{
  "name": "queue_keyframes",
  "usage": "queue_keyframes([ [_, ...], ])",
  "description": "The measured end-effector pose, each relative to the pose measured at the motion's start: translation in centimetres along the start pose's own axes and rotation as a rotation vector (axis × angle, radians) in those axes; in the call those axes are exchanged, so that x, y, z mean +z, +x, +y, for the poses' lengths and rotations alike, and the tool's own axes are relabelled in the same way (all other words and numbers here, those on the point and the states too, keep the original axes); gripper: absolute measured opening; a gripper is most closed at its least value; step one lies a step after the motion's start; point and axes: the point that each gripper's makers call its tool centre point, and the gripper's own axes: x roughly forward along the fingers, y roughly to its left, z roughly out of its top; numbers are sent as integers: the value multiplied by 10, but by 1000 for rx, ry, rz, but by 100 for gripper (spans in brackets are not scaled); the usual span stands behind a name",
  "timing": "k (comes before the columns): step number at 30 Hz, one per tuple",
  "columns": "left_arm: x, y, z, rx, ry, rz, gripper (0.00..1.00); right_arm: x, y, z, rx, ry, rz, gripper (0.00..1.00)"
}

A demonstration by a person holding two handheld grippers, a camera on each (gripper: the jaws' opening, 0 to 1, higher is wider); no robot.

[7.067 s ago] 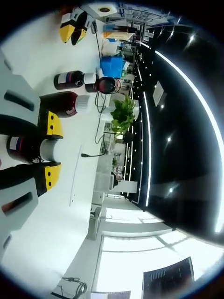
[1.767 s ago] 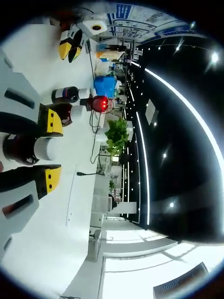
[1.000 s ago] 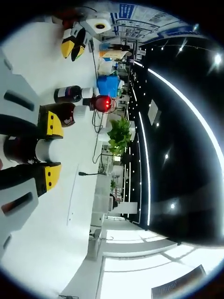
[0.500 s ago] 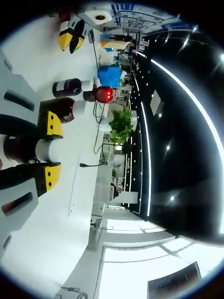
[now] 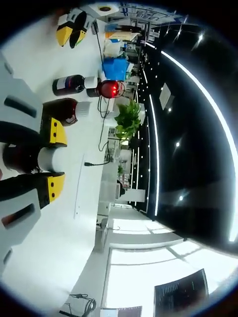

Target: Rotate the medicine bottle to make it face forward pick up the medicine bottle inspect the drug traceability code place the medicine on the table

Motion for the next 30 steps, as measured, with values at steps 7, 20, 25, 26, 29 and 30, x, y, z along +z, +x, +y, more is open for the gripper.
queue_keyframes([
  [7,0,0,0,0,-1,0,8,0,-1,-1,-47,-15,-3,16],
  [20,0,0,0,-1,-4,-1,8,-1,-2,1,-61,-11,-9,16],
  [25,0,0,0,-2,-6,-1,8,-1,-2,2,-62,-11,-9,16],
  [26,0,1,0,-2,-6,-1,8,-1,-2,2,-62,-10,-10,16],
  [29,0,1,0,-2,-6,-1,8,-1,-3,2,-60,-11,-9,16],
  [30,0,1,0,-3,-5,-1,8,-1,-3,2,-59,-13,-10,16],
])
